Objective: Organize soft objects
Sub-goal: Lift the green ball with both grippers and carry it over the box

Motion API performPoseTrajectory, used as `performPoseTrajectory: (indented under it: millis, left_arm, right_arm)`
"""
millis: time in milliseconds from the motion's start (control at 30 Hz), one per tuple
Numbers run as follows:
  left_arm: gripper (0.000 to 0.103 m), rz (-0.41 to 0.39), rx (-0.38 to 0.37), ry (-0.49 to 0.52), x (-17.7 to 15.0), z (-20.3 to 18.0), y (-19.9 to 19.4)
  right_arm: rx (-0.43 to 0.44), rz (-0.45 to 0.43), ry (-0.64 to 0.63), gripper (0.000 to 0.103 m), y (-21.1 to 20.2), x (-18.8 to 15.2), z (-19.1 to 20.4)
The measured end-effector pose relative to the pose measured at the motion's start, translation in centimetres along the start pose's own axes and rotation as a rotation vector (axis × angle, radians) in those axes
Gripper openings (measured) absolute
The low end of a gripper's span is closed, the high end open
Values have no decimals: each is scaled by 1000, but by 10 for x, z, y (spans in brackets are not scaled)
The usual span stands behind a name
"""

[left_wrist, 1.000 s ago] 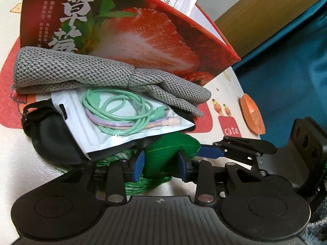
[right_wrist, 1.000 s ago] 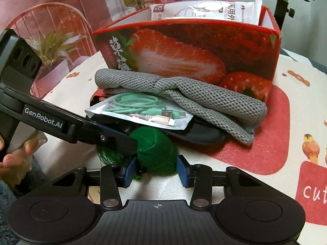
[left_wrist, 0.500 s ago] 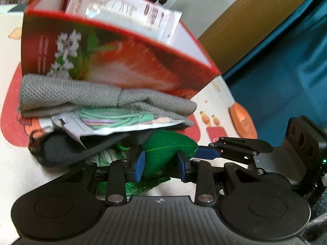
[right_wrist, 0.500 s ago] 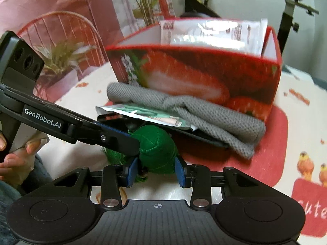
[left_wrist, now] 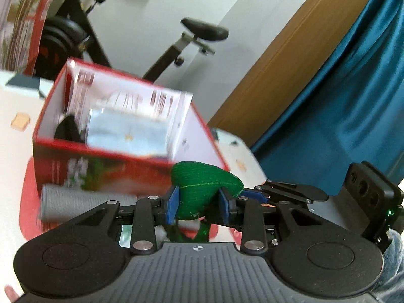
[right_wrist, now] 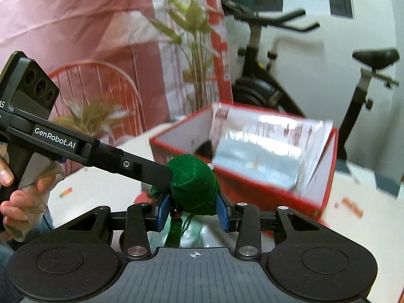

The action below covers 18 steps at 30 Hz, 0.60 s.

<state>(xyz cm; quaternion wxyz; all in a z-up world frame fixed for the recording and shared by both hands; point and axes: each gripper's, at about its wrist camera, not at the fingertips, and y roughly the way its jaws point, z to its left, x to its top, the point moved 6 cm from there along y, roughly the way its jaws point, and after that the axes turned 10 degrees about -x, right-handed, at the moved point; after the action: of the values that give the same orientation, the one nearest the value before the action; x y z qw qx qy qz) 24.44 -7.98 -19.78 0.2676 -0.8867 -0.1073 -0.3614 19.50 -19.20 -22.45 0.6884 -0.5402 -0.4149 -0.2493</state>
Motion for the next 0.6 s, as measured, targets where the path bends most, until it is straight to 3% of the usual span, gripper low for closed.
performPoseTrajectory:
  millis: [400,600]
  left_arm:
    - [35,-143,11,63,69,-20,-13]
    - [35,-158,53,72,87,-23,-13]
  right_arm:
    - [-41,-154,-97,36,-11,83,-6]
    - [-52,-199,-124,36,-1,111,-10]
